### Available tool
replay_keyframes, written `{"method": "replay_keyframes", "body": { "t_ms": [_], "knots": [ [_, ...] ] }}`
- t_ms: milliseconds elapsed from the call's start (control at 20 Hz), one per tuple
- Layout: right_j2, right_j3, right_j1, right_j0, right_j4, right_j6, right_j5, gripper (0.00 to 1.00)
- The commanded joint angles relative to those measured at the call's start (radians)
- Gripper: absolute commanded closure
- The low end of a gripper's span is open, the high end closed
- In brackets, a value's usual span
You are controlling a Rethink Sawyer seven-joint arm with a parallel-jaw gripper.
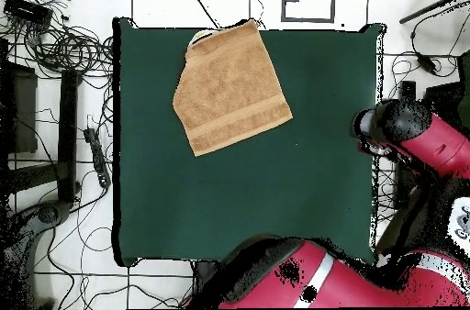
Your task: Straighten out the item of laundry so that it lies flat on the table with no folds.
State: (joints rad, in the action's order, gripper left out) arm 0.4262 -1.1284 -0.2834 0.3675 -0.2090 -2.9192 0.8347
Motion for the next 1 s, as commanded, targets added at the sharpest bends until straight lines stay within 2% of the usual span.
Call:
{"method": "replay_keyframes", "body": {
  "t_ms": [50,400,500,550,1000],
  "knots": [
    [-0.223,-0.164,-0.009,-0.024,-0.078,-0.003,-0.021,1.0],
    [-0.245,-0.178,-0.011,-0.042,-0.103,-0.048,-0.039,1.0],
    [-0.251,-0.174,-0.011,-0.045,-0.091,-0.029,-0.036,1.0],
    [-0.255,-0.175,-0.011,-0.046,-0.092,-0.031,-0.039,0.0],
    [-0.217,-0.118,0.017,-0.09,-0.091,-0.116,0.014,0.0]
  ]
}}
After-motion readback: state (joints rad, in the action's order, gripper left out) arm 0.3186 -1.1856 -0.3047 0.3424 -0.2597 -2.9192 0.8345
